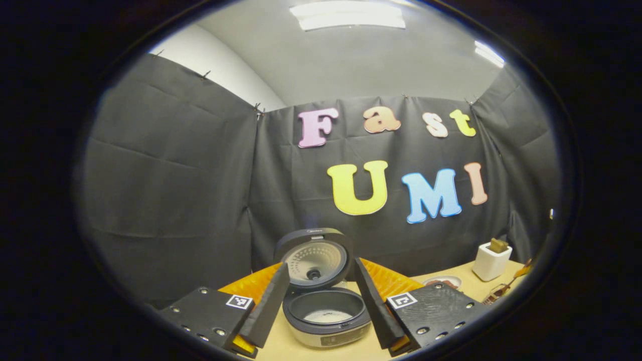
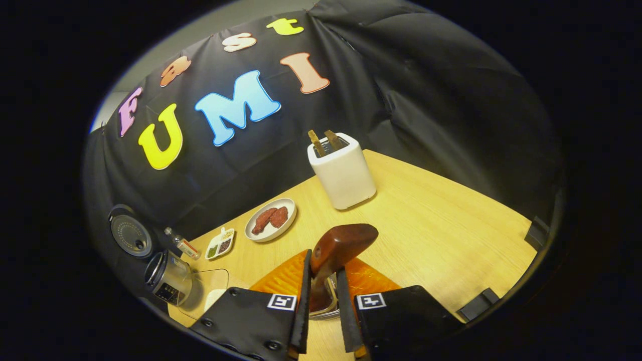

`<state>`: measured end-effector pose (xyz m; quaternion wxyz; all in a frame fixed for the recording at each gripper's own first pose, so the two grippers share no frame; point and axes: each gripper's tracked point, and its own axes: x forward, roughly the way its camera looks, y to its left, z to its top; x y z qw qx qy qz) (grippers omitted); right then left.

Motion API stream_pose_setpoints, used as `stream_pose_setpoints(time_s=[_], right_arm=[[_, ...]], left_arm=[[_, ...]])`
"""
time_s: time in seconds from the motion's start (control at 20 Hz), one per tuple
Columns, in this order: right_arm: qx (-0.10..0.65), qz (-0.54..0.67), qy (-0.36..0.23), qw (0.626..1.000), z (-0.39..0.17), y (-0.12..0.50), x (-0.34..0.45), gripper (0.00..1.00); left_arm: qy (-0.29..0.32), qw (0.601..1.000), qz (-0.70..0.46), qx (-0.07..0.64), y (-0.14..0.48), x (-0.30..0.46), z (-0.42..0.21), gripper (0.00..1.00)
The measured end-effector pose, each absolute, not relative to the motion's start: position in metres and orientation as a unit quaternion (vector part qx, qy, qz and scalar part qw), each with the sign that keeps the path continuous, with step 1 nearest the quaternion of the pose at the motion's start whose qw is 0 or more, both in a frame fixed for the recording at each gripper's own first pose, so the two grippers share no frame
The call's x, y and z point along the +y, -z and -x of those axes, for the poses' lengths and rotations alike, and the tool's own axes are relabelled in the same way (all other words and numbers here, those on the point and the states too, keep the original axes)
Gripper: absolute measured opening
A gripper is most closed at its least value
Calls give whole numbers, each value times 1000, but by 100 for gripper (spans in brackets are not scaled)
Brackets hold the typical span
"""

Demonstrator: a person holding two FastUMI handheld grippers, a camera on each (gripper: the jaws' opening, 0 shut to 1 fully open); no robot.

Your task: Close the left gripper, press the button to open the rice cooker; take a wooden spoon from the chopstick holder with the right hand, scoop a spoonful of rice and pour it into the rice cooker, then put the wooden spoon back into the chopstick holder.

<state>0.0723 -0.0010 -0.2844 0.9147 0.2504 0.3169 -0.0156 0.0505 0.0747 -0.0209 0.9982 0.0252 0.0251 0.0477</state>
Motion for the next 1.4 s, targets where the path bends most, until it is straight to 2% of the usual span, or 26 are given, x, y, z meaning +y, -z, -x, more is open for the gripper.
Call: stream_pose_setpoints(time_s=[0.05, 0.1, 0.3, 0.35, 0.4, 0.45, 0.5, 0.55, 0.6, 0.85, 0.95, 1.0, 1.2, 1.4], right_arm=[[327, -246, 23, 912, -75, 295, 3, 19], [324, -241, 26, 915, -75, 287, -4, 15], [318, -197, 15, 927, -80, 260, 5, 5], [310, -178, 10, 934, -82, 251, 7, 8], [302, -155, 6, 941, -85, 240, 9, 4], [290, -131, 0, 948, -88, 226, 10, 8], [279, -109, -7, 954, -89, 211, 14, 4], [267, -90, -12, 959, -94, 199, 19, 4], [255, -74, -18, 964, -95, 186, 26, 8], [215, -26, -60, 974, -106, 149, 75, 8], [212, -19, -75, 974, -105, 147, 97, 5], [212, -20, -84, 973, -103, 148, 109, 8], [219, -10, -122, 968, -97, 160, 158, 5], [225, 6, -153, 962, -93, 173, 201, 8]], left_arm=[[-50, 998, -22, 26, 23, 77, -51, 83], [-53, 998, -20, 28, 25, 80, -52, 81], [-58, 998, -10, 30, 28, 91, -54, 81], [-60, 998, -11, 28, 28, 95, -54, 81], [-61, 998, -12, 25, 27, 99, -55, 81], [-61, 998, -14, 24, 27, 101, -57, 81], [-60, 998, -14, 24, 27, 104, -60, 81], [-59, 998, -13, 23, 27, 106, -61, 81], [-58, 998, -11, 22, 27, 107, -64, 81], [-52, 998, -8, 24, 36, 117, -76, 81], [-50, 998, -10, 24, 38, 124, -80, 81], [-51, 998, -11, 25, 39, 128, -82, 81], [-55, 998, -18, 32, 49, 148, -90, 82], [-57, 998, -17, 37, 59, 165, -100, 81]])
